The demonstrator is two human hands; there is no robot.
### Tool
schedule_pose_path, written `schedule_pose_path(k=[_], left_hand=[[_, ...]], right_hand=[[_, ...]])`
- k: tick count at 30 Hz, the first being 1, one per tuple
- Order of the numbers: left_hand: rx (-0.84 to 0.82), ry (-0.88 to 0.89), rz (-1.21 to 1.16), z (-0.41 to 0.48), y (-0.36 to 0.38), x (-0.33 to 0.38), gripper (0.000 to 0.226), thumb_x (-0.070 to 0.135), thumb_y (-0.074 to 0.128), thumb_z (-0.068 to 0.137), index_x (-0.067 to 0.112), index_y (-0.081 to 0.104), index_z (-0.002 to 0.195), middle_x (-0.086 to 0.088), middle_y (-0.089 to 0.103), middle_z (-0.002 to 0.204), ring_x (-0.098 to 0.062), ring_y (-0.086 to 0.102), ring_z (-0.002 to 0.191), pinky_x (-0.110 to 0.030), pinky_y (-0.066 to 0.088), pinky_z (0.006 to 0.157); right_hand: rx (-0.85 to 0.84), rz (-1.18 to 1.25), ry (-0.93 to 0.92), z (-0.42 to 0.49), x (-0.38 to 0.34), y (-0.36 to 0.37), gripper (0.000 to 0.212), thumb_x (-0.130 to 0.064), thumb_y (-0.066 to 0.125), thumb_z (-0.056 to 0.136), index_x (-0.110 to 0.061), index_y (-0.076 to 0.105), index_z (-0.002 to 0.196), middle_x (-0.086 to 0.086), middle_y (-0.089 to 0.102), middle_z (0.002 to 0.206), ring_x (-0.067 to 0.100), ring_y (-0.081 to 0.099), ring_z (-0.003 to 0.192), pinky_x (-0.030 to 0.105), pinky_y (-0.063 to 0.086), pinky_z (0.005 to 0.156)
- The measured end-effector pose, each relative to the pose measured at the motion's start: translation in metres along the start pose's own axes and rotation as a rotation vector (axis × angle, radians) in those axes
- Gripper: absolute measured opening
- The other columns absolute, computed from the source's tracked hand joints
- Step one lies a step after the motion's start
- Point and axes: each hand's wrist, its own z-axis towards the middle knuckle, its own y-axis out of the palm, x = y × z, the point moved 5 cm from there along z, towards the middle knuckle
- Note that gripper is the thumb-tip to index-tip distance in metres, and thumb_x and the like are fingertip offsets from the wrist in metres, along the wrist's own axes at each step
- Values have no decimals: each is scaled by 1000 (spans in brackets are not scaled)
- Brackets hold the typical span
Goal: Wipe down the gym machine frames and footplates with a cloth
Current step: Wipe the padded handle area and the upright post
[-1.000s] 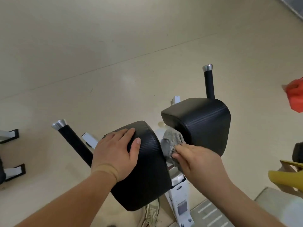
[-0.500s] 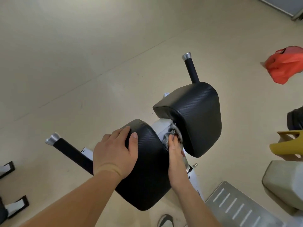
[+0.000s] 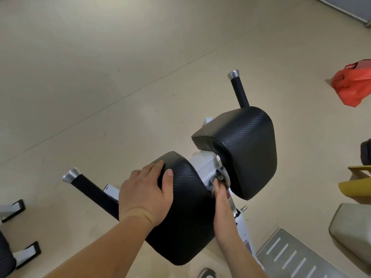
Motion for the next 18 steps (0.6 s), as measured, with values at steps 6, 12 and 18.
schedule_pose_path(k=[6, 12, 18], left_hand=[[-4, -4, -6, -1, 1, -1, 64, 61, 9, 102, 38, 36, 154, 14, 49, 152, -16, 45, 136, -37, 40, 109], [-14, 5, -21, 0, -2, 0, 62, 61, 11, 103, 39, 34, 155, 15, 47, 153, -16, 44, 137, -37, 38, 110], [2, 4, -14, 0, -1, -1, 62, 61, 9, 102, 38, 39, 151, 12, 53, 147, -19, 49, 131, -39, 45, 104]], right_hand=[[0, 100, -98, -1, -30, 11, 45, -65, 22, 105, -49, 35, 145, -26, 21, 162, -17, 20, 145, 14, 13, 121], [-32, 122, -53, 1, -10, 1, 46, -69, 26, 103, -55, 36, 145, -35, 25, 157, -17, 18, 146, 22, 12, 126], [-5, 23, -168, -4, -15, 11, 54, -72, 19, 101, -45, 35, 145, -27, 23, 158, -11, 17, 149, 18, 11, 124]])
